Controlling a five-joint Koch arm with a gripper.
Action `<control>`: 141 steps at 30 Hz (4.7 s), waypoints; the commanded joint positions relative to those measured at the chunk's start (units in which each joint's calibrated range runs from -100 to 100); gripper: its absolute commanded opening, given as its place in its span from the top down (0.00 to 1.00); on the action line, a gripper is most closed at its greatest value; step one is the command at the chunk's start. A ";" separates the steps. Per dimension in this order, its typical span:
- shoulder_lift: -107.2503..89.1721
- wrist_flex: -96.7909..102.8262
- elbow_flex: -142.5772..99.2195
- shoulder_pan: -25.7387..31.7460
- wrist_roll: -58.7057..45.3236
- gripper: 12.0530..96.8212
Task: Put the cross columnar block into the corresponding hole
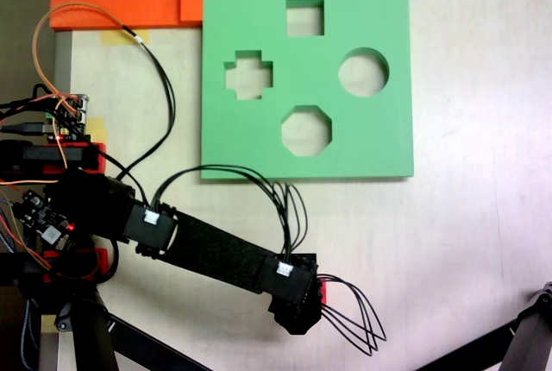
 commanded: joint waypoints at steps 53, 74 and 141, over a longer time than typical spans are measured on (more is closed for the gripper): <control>-24.08 -3.33 2.78 40.05 38.78 0.69; -14.44 -3.33 2.78 40.73 38.88 0.68; -60.53 -3.33 3.57 34.19 12.50 0.14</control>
